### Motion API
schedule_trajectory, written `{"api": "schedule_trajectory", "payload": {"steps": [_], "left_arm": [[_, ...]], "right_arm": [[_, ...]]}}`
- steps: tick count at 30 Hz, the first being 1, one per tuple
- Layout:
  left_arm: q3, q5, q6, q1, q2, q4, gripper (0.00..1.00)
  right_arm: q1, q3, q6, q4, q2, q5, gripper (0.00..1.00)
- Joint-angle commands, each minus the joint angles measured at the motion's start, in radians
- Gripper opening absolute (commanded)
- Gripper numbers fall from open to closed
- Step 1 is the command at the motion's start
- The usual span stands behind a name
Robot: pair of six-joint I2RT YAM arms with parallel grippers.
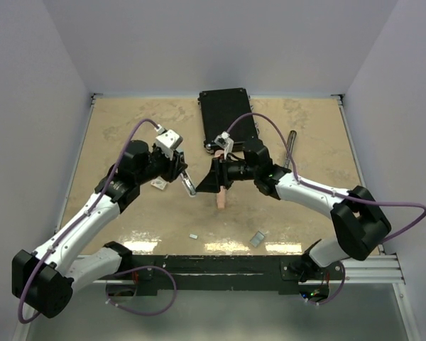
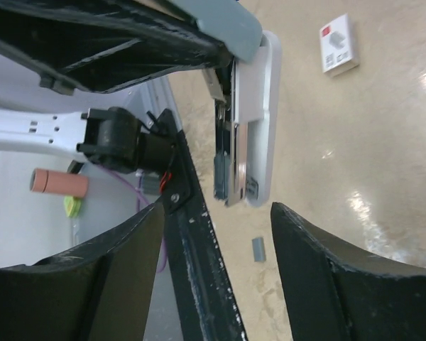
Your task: Unload the staples from the stapler
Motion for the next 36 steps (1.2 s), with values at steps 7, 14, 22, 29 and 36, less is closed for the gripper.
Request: {"api": "schedule_trajectory", "payload": {"steps": [7,14,22,29,36], "left_arm": [[0.227,-0.406,-0.149,0.007,0.143,-0.409,0.00],[0.386,-0.654,-0.232,0.007,0.325,-0.721,0.00],[0.563,-0.872,-0.263,-0.058,0.534,-0.959,0.00],[0.684,-1.055,-0.327,-0.145,0.721,-1.105,0.00],[0.758,-1.176,-0.330,-0.184,0.896,-1.156,0.00]], "right_arm": [[-0.007,0.002,-0.066,-0.018,-0.025,0.169,0.71],[-0.004,-0.037,-0.012,0.077,-0.008,0.174,0.70],[-0.004,-0.064,0.014,0.099,-0.027,0.181,0.70],[-0.004,-0.090,0.000,0.054,-0.092,0.198,0.70],[-0.007,-0.106,-0.035,-0.009,-0.162,0.241,0.70]]}}
